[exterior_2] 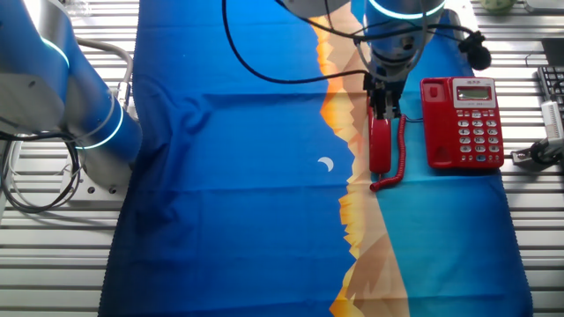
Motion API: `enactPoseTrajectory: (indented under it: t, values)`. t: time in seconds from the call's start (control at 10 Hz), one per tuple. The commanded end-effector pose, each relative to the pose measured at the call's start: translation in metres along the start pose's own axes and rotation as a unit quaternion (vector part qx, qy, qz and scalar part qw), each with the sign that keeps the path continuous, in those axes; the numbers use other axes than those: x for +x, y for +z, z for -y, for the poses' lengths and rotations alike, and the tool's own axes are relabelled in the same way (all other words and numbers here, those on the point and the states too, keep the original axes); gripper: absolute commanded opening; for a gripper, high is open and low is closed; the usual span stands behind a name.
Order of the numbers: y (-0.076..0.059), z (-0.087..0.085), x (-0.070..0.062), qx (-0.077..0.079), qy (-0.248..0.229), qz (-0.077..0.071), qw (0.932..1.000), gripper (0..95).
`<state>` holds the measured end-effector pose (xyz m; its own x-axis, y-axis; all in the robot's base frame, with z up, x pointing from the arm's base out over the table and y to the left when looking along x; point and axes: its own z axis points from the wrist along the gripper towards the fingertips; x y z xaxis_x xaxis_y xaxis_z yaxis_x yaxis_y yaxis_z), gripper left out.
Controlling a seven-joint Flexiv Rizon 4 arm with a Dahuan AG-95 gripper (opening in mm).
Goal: Place the handset of the telephone on the corresponding phone cradle
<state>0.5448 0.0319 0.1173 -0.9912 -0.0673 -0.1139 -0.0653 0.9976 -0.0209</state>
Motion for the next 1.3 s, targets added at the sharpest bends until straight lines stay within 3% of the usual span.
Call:
enactPoseTrajectory:
  t: [0.1,0.8,1.1,1.3]
  values:
    - [0.005,-0.001,-0.002,0.001,-0.007,0.001,1.0000,0.0]
    - [0.011,-0.009,-0.006,-0.023,-0.082,0.014,0.9962,0.0]
    - [0.012,-0.013,-0.004,-0.039,-0.150,0.018,0.9877,0.0]
    - [0.012,-0.016,-0.003,-0.041,-0.187,0.017,0.9814,0.0]
